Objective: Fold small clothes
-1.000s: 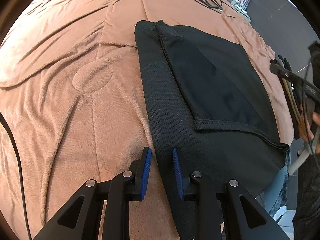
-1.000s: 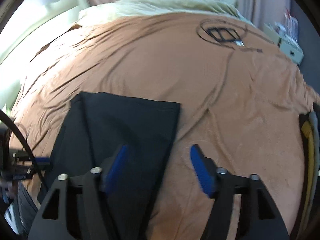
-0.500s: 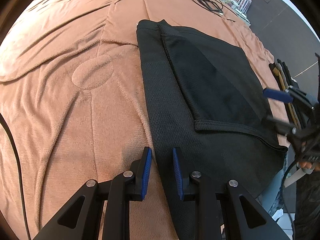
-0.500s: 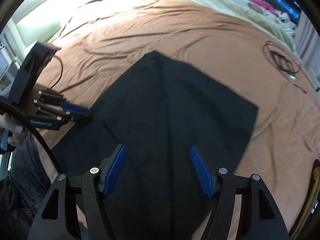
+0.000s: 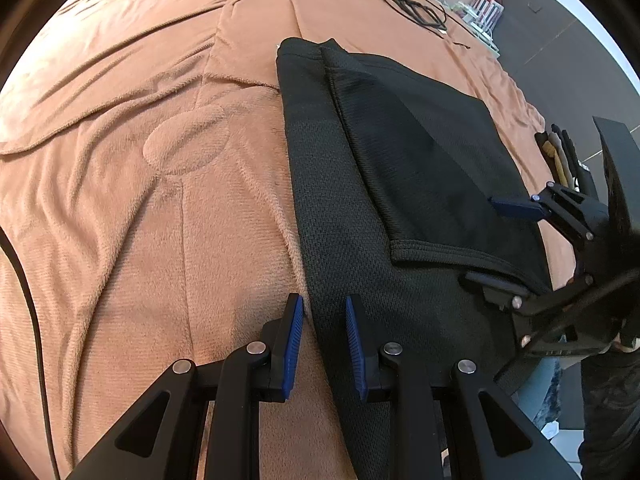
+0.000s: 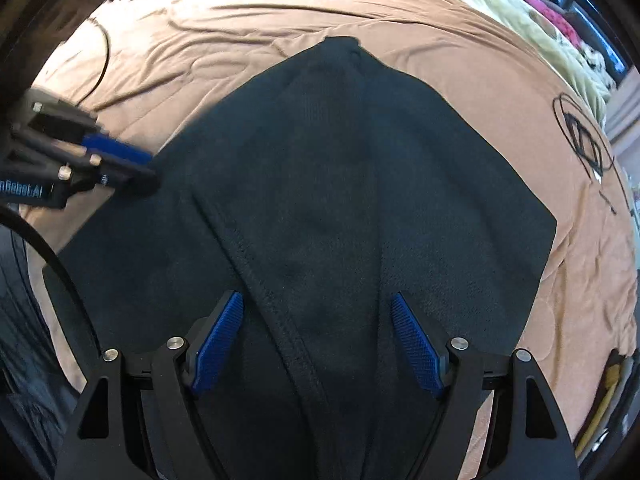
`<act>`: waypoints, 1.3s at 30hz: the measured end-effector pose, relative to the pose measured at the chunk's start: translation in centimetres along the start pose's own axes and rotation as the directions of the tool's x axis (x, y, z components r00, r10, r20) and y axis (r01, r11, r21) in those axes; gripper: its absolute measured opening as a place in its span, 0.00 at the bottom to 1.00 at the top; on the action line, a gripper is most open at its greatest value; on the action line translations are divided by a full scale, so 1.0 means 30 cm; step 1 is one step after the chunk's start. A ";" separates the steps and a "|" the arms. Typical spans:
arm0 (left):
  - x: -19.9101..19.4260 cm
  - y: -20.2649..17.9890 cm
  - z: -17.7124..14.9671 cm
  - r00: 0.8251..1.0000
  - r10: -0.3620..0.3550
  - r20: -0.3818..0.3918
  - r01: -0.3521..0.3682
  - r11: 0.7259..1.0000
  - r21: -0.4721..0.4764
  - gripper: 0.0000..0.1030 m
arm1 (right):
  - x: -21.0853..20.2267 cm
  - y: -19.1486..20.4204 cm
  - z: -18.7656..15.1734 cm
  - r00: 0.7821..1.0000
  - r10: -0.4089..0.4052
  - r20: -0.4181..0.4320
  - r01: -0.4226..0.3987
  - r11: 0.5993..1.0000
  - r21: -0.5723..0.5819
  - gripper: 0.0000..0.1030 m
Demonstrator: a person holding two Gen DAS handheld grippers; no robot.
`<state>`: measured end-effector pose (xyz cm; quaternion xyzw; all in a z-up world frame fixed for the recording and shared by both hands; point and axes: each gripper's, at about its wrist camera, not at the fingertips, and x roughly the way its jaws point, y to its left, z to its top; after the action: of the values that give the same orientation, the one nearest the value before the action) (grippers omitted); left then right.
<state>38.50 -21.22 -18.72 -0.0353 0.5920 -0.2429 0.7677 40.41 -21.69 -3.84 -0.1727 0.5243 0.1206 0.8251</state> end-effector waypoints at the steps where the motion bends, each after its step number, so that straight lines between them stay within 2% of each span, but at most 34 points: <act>1: -0.001 0.001 -0.001 1.000 -0.001 0.000 0.001 1.000 0.000 0.23 | 0.000 -0.016 0.002 1.000 -0.020 0.004 0.019 1.000 0.020 0.73; 5: 0.000 -0.004 0.005 1.000 0.000 -0.003 0.000 1.000 0.002 0.23 | -0.006 -0.095 0.010 0.995 -0.100 0.017 0.098 0.990 0.099 0.73; 15: 0.001 -0.015 0.009 1.000 0.009 -0.005 -0.009 1.000 0.005 0.23 | -0.002 -0.228 -0.014 0.986 -0.167 0.023 0.159 0.966 0.201 0.73; 21: 0.003 -0.022 0.016 1.000 0.010 -0.010 -0.010 1.000 0.002 0.23 | -0.019 -0.329 -0.058 0.979 -0.201 0.029 0.173 0.903 0.392 0.73; 24: -0.008 -0.022 0.024 1.000 -0.002 -0.010 0.002 1.000 0.000 0.23 | -0.040 -0.374 -0.089 0.982 -0.182 0.048 0.140 0.875 0.464 0.73; 30: -0.052 -0.017 0.061 1.000 -0.016 0.025 0.016 1.000 -0.001 0.23 | -0.062 -0.433 -0.163 0.990 -0.036 0.135 -0.042 0.844 0.535 0.73; 34: -0.067 -0.010 0.096 0.999 -0.012 0.043 0.013 1.000 -0.014 0.23 | -0.038 -0.476 -0.210 0.976 0.097 0.194 -0.191 0.805 0.561 0.73; 39: -0.068 -0.027 0.140 0.998 -0.001 0.064 0.000 1.000 0.017 0.24 | -0.002 -0.556 -0.269 0.938 0.221 0.268 -0.341 0.730 0.593 0.73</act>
<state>41.76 -22.08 -15.38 -0.0368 0.5648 -0.2468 0.7866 40.08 -40.21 -4.28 0.2070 0.4777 0.0768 0.8503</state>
